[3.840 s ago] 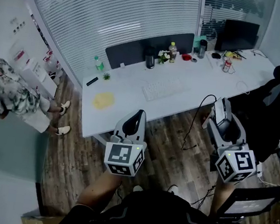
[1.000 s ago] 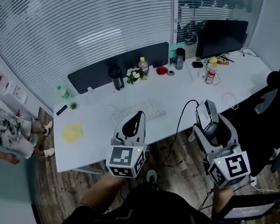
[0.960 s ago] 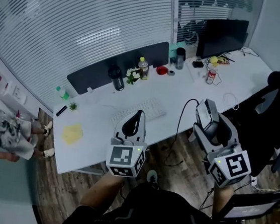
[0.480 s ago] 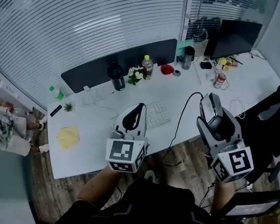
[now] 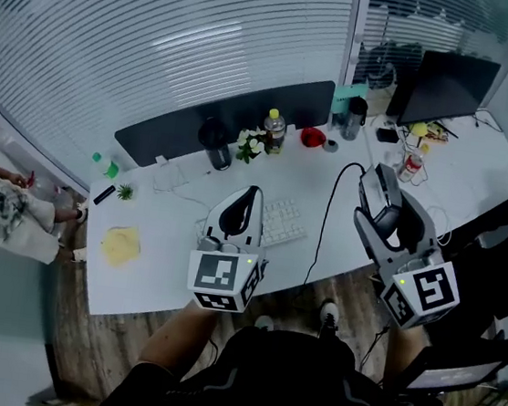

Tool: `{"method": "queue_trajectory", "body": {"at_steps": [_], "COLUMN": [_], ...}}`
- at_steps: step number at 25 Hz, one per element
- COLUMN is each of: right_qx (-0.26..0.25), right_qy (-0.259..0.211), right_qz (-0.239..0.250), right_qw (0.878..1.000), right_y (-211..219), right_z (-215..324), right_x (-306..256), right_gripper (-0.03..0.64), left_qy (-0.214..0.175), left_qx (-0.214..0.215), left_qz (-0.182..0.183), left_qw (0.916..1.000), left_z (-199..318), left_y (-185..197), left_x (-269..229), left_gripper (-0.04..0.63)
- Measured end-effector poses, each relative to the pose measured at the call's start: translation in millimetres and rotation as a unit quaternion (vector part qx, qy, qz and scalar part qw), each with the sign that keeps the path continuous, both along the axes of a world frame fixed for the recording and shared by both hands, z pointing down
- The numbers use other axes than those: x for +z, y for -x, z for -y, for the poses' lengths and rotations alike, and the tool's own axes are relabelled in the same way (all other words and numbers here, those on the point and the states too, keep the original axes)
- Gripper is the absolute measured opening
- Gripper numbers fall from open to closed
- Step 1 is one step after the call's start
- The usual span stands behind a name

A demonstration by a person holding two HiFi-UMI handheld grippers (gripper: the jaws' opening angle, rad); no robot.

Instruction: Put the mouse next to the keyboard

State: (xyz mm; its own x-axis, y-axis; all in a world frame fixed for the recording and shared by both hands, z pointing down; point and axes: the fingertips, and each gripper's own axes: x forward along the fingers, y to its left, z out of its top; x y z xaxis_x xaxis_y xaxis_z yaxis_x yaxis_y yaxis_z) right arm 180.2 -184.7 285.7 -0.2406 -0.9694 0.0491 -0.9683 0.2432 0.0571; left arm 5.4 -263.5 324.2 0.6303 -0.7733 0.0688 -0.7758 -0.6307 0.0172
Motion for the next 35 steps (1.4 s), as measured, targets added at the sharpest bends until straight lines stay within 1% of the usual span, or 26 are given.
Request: {"method": "queue_trajectory", "body": {"at_steps": [4, 8, 14, 18, 22, 25, 27, 30, 35], "right_qx": [-0.042, -0.081, -0.124, -0.137, -0.138, -0.132, -0.128, -0.124, -0.113], "right_qy": [0.008, 0.011, 0.021, 0.025, 0.045, 0.061, 0.072, 0.094, 0.138], "right_qz": [0.002, 0.007, 0.010, 0.009, 0.004, -0.001, -0.004, -0.012, -0.015], "right_qw": [0.999, 0.997, 0.992, 0.990, 0.989, 0.989, 0.989, 0.988, 0.984], "right_y": [-23, -47, -65, -70, -73, -75, -78, -80, -83], "right_z": [28, 50, 88, 104, 115, 121, 126, 130, 137], "right_x": [0, 3, 7, 15, 39, 60, 77, 106, 152], "right_gripper": [0.296, 0.296, 0.296, 0.296, 0.296, 0.296, 0.296, 0.296, 0.296], "left_qy": [0.008, 0.004, 0.014, 0.016, 0.030, 0.034, 0.043, 0.068, 0.093], "left_qx": [-0.049, -0.102, -0.152, -0.165, -0.172, -0.173, -0.170, -0.167, -0.181], "left_qz": [-0.005, -0.006, 0.004, 0.019, 0.020, 0.032, 0.030, 0.020, 0.044], "left_qw": [0.9987, 0.9948, 0.9883, 0.9860, 0.9845, 0.9838, 0.9841, 0.9833, 0.9781], "left_z": [14, 19, 25, 29, 31, 32, 33, 33, 35], "left_y": [-13, -24, -31, -34, -33, -34, -34, -31, -25], "left_x": [-3, -5, -2, 6, 24, 40, 52, 78, 116], "left_gripper": [0.029, 0.029, 0.029, 0.029, 0.029, 0.029, 0.029, 0.029, 0.029]}}
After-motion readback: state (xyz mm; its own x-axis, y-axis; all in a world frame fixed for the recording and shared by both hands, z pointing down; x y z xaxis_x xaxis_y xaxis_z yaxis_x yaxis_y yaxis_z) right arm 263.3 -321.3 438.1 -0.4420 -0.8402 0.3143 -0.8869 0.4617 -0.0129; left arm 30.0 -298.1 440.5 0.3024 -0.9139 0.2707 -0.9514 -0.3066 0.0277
